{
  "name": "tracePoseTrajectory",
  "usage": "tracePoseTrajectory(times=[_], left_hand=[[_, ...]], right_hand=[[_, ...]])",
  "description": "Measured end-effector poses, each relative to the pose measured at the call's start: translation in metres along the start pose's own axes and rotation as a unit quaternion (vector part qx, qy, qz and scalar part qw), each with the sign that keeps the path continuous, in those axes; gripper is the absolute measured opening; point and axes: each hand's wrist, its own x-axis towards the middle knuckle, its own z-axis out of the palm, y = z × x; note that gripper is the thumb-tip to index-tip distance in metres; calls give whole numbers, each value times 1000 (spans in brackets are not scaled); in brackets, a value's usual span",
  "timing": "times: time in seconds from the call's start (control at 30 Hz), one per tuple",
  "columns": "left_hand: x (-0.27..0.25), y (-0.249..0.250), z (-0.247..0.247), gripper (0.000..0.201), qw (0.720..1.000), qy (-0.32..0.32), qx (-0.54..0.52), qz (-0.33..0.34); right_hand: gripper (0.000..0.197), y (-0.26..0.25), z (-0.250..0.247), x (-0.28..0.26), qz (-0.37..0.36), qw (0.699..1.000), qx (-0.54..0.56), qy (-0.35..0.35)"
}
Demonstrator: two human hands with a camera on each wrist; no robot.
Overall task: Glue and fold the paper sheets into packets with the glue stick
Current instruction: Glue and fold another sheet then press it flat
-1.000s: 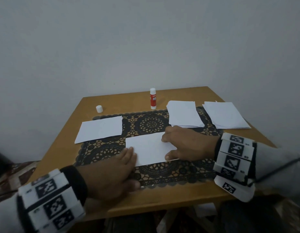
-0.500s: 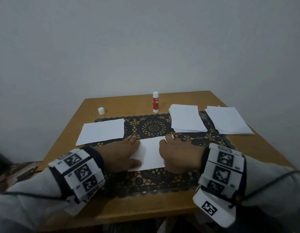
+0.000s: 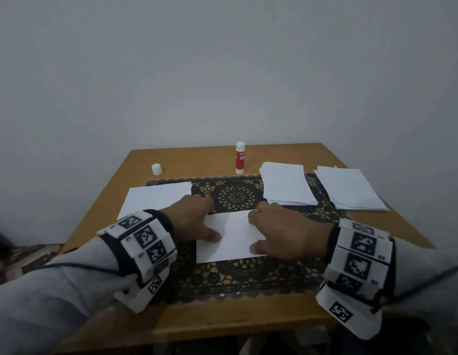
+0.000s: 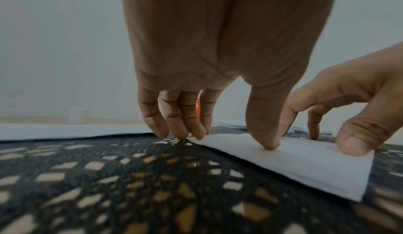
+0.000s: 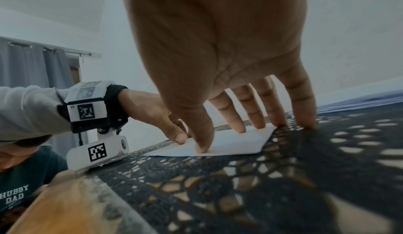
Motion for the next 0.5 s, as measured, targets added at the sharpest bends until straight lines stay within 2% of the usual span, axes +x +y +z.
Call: tracePoseTrajectory(times=[0.1,0.27,0.5], left_hand=[[2,-3,0,57,1000,-1,-23,-1],[5,-2,3,54,1000,8,3,4],[8,-6,2,67,1000,6,-5,-9]], right_hand=[[58,3,1,1,0,1000,8,8],[63,5,1,3,-3,1000,11,13],[71,12,0,7,-17,1000,18,14]])
